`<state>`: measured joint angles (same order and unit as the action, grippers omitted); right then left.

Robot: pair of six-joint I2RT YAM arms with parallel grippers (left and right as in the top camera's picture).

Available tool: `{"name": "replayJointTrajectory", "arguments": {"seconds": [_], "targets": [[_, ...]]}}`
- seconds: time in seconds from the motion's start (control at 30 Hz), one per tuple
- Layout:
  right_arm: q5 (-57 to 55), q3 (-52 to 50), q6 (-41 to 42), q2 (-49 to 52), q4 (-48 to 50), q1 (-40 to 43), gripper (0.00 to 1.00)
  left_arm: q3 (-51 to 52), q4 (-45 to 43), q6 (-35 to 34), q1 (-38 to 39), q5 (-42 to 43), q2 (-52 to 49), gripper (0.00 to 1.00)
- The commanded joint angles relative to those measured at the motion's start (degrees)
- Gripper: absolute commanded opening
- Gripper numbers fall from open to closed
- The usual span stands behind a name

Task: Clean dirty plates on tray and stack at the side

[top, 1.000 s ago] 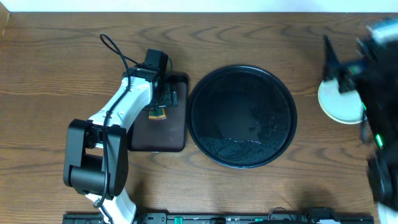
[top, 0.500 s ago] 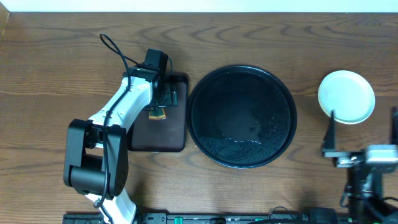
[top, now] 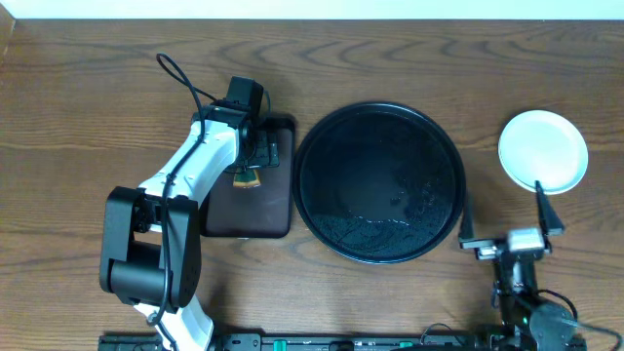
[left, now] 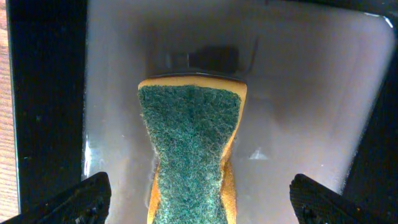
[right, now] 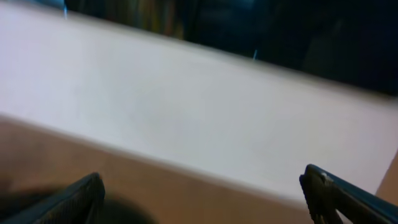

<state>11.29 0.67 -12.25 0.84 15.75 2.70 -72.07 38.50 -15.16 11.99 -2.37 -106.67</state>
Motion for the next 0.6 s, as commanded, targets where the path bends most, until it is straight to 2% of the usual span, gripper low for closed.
{"name": "replayJointTrajectory", "arguments": {"seconds": [0.0, 0.13, 0.57], "targets": [[-2.0, -0.4, 2.4, -0.6, -7.1, -1.2, 0.99, -0.1, 0.0, 0.1, -0.3, -0.9, -0.5, 0.92], [-4.4, -0.3, 2.7, -0.6, -20.2, -1.7, 0.99, -0.1, 0.0, 0.1, -0.3, -0.9, -0.5, 0.92], [-11.5, -0.3, 8.2, -0.6, -19.9, -3.5, 0.99, -0.1, 0.0, 0.1, -0.3, -0.9, -0.5, 0.92]]}}
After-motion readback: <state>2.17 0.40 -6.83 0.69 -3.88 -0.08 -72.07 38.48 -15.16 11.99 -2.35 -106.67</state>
